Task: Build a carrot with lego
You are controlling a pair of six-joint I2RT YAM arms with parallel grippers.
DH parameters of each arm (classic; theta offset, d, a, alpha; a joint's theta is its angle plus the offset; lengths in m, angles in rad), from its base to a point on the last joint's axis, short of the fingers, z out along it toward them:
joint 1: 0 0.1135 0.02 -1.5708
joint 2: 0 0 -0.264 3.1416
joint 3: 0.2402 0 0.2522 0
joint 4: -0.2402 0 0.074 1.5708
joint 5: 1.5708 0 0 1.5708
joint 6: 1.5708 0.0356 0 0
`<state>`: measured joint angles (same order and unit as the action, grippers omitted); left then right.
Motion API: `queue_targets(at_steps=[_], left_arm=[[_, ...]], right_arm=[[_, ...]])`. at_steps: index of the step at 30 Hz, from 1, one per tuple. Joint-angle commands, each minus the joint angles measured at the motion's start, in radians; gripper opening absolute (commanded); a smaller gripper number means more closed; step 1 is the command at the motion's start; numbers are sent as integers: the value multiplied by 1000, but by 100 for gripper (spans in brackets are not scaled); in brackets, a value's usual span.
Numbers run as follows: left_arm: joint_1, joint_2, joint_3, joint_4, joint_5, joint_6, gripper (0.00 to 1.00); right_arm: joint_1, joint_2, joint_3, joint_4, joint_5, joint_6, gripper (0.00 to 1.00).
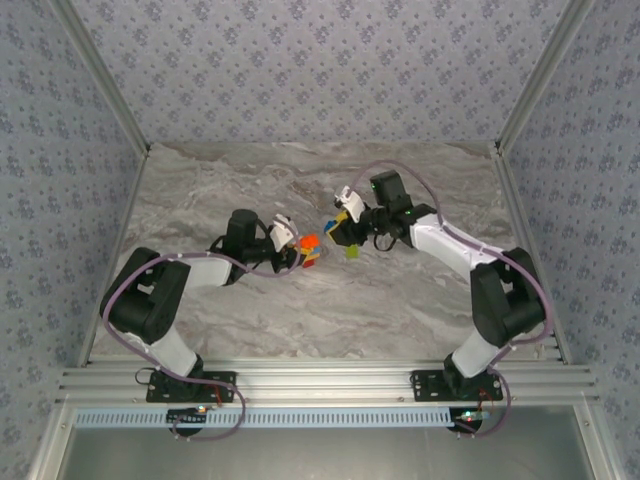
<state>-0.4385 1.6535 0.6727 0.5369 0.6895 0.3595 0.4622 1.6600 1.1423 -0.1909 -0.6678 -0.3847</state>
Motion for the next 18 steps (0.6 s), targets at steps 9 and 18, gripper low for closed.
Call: queue_targets(at_steps=[9, 18], left_arm=[[10, 14, 40, -36, 56, 38, 35], [17, 28, 73, -99, 166, 27, 35]], right_arm=[[-38, 173, 158, -40, -209, -249, 13], [-109, 225, 349, -527, -524, -571, 12]])
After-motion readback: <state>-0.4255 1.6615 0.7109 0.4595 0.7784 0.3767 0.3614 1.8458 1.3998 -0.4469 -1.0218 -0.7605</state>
